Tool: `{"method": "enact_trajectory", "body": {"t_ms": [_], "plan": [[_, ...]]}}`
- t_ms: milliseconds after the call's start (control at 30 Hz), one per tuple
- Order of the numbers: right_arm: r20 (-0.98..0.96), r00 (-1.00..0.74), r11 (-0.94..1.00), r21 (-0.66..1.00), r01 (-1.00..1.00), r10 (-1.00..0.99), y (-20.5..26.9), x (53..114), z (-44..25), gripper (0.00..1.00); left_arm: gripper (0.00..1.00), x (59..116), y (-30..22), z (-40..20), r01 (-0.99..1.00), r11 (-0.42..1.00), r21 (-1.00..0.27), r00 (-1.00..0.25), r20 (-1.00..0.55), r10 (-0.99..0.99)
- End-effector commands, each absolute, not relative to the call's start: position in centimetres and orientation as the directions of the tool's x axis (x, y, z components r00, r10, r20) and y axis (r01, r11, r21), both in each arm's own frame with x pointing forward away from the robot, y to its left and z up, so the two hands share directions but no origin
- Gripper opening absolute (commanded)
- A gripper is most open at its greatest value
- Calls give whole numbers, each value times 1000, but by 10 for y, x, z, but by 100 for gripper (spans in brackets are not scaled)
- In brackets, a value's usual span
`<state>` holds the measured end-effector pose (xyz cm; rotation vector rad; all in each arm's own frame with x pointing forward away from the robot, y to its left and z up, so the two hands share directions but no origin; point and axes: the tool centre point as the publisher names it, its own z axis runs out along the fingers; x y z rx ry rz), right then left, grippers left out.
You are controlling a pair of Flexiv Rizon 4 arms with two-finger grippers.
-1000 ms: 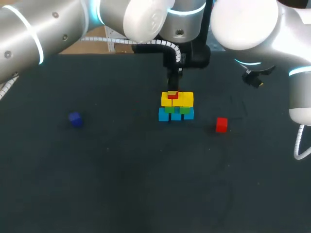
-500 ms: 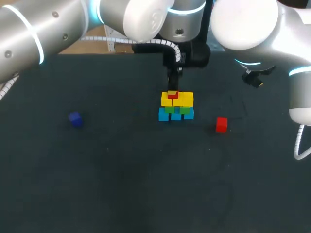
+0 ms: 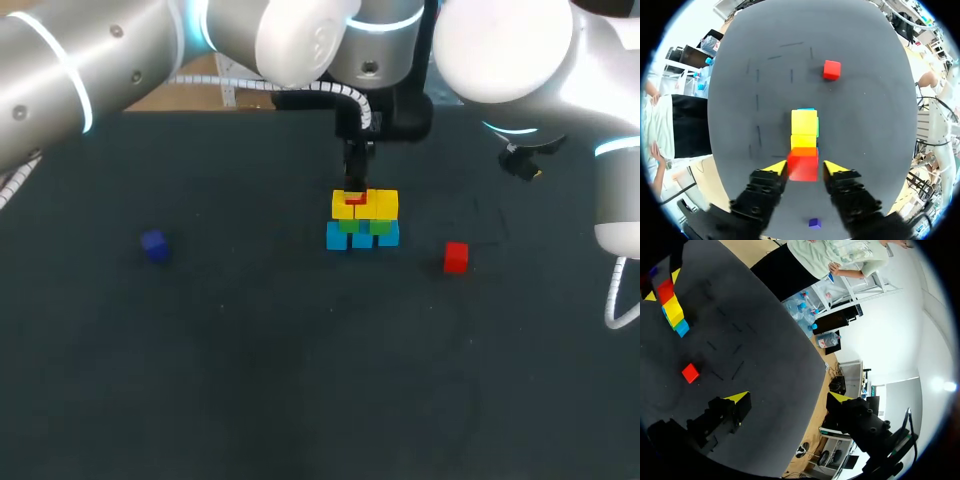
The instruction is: Place the blue cubes, place green cubes on the blue cubes, place the yellow cubes on the green cubes, then place the red cubes on the yellow cubes, and place purple cube on the red cubes.
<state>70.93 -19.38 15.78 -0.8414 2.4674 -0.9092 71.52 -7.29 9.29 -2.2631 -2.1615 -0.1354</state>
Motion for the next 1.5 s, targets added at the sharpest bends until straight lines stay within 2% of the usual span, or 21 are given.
{"method": "enact_trajectory", "body": {"t_ms": [33, 1067, 1267, 1500], "plan": [[-142, -748, 612, -681, -402, -649, -195, 709, 157, 100, 100, 720, -77, 94, 998, -48, 43, 45, 79, 996], [-142, -748, 612, -681, -402, -649, -195, 709, 157, 100, 100, 720, -81, 107, 995, -74, 64, 71, 59, 996], [-142, -748, 612, -681, -402, -649, -195, 709, 157, 100, 100, 725, -64, 135, 995, -52, 85, 49, 42, 998], [-142, -748, 612, -681, -402, -649, -195, 709, 157, 100, 100, 727, -21, 167, 992, 29, 125, -33, 32, 999]]}}
